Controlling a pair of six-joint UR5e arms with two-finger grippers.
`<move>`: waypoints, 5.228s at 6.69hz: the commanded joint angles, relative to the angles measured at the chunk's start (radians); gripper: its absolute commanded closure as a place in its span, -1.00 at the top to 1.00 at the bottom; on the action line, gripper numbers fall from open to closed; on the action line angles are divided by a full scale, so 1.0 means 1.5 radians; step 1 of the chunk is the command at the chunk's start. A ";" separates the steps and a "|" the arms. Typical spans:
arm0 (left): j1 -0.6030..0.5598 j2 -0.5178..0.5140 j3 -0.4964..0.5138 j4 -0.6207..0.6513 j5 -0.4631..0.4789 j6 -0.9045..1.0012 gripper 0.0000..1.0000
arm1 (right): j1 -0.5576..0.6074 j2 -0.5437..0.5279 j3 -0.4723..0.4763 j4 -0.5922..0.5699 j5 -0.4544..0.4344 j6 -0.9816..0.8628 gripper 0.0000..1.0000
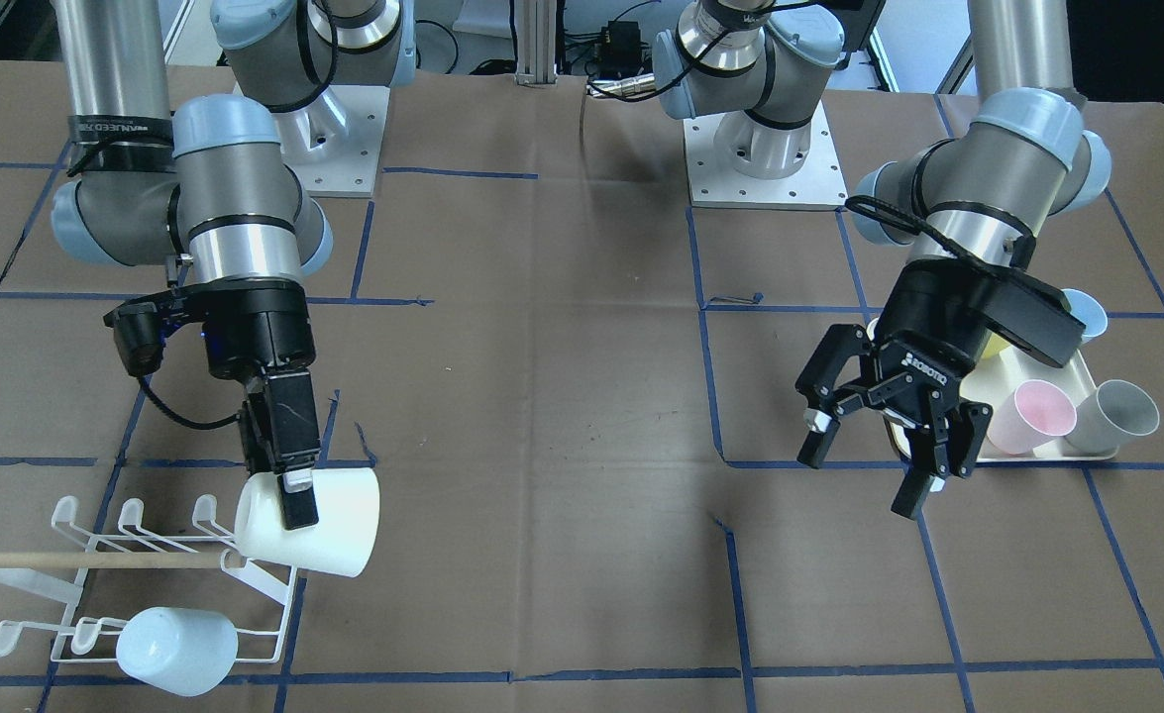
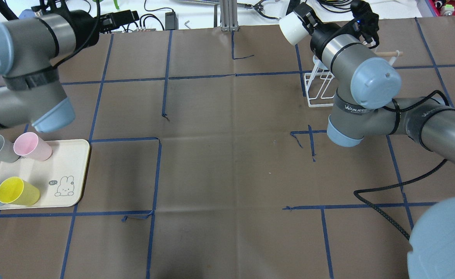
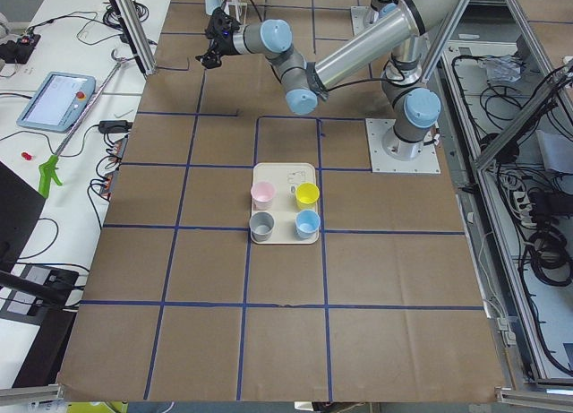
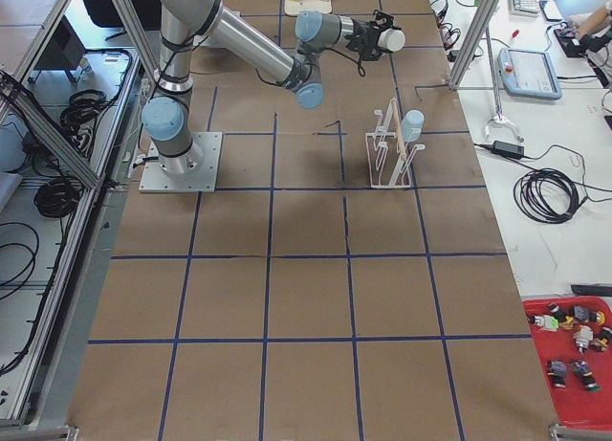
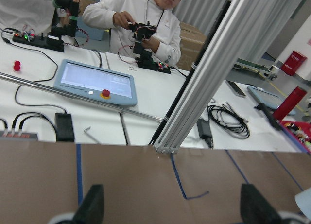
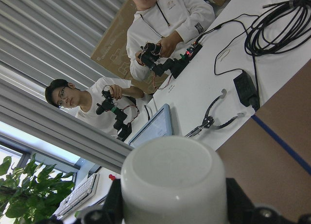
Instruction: Transfer IKEA cup to right arm and place on rack
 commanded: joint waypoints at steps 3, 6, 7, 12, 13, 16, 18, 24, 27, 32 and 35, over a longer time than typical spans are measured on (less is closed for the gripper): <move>-0.089 0.008 0.261 -0.742 0.233 -0.001 0.99 | -0.133 0.034 -0.041 0.001 0.015 -0.377 -0.44; -0.086 0.077 0.230 -0.897 0.287 0.004 0.99 | -0.164 0.095 -0.073 -0.015 0.006 -0.546 -0.44; -0.086 0.081 0.204 -0.895 0.323 0.007 0.99 | -0.185 0.110 -0.087 -0.022 0.009 -0.546 -0.44; -0.094 0.107 0.172 -0.872 0.327 -0.006 0.99 | -0.191 0.130 -0.057 -0.026 0.014 -0.546 -0.45; -0.095 0.107 0.172 -0.872 0.327 -0.009 0.99 | -0.191 0.137 -0.047 -0.043 0.014 -0.545 -0.43; -0.103 0.107 0.169 -0.846 0.325 -0.010 0.99 | -0.191 0.138 -0.049 -0.035 0.008 -0.541 1.00; -0.103 0.107 0.169 -0.846 0.325 -0.010 0.99 | -0.190 0.132 -0.054 -0.033 0.003 -0.539 1.00; -0.103 0.108 0.168 -0.846 0.326 -0.009 0.99 | -0.149 -0.058 -0.080 0.355 0.001 -0.539 1.00; -0.103 0.107 0.168 -0.846 0.326 -0.009 0.99 | -0.084 -0.109 -0.090 0.534 -0.002 -0.544 1.00; -0.103 0.107 0.168 -0.846 0.326 -0.007 0.99 | 0.001 -0.261 -0.175 1.107 -0.059 -0.535 1.00; -0.103 0.107 0.168 -0.846 0.326 -0.007 0.99 | 0.001 -0.309 -0.180 1.249 -0.068 -0.535 1.00</move>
